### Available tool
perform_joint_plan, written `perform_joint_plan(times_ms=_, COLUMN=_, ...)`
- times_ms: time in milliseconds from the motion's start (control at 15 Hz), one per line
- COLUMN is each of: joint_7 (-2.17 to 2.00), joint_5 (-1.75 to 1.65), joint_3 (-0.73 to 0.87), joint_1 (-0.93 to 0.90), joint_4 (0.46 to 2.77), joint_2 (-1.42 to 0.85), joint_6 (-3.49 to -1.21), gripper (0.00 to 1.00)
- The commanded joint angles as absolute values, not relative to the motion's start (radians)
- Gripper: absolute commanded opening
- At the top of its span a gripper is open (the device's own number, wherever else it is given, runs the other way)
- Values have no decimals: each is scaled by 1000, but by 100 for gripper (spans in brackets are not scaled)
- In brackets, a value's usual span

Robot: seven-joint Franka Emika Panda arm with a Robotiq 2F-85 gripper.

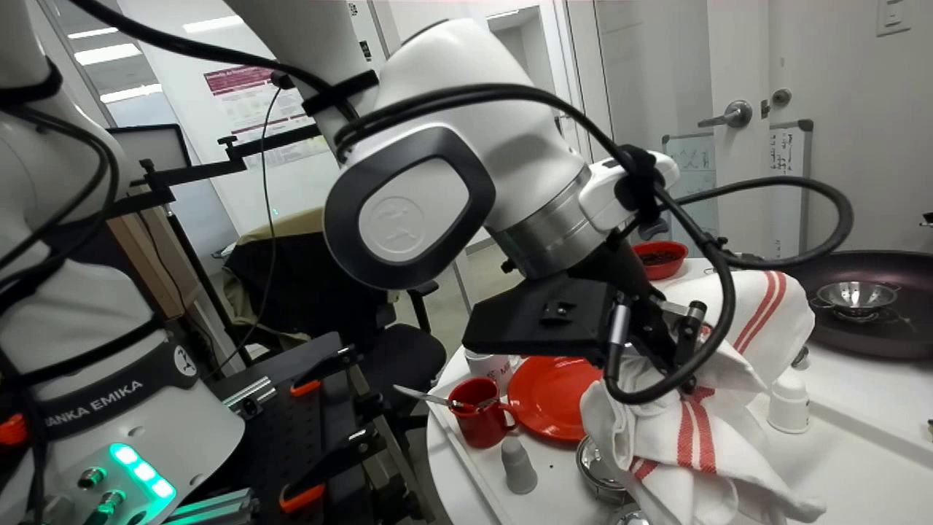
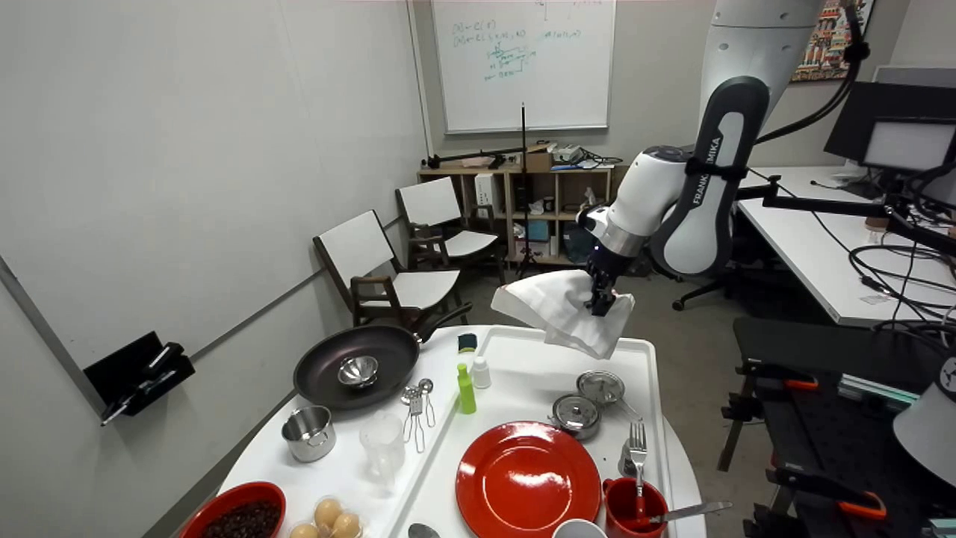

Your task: Use the white towel to wipe the pan

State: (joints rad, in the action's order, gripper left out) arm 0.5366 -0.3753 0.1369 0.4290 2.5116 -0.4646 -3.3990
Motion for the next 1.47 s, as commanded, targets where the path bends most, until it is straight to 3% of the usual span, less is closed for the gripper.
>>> perform_joint_plan(times_ms=0, joint_7=524, joint_5=-400, joint_3=196, joint_1=358, joint_4=2587, joint_2=-377, joint_6=-3415, gripper=7)
perform_joint_plan(times_ms=533, joint_7=578, joint_5=-435, joint_3=217, joint_1=238, joint_4=2660, joint_2=-361, joint_6=-3504, gripper=7)
perform_joint_plan(times_ms=933, joint_7=566, joint_5=-510, joint_3=151, joint_1=231, joint_4=2666, joint_2=-300, joint_6=-3460, gripper=7)
perform_joint_plan(times_ms=1400, joint_7=590, joint_5=-463, joint_3=185, joint_1=117, joint_4=2650, joint_2=-337, joint_6=-3452, gripper=7)
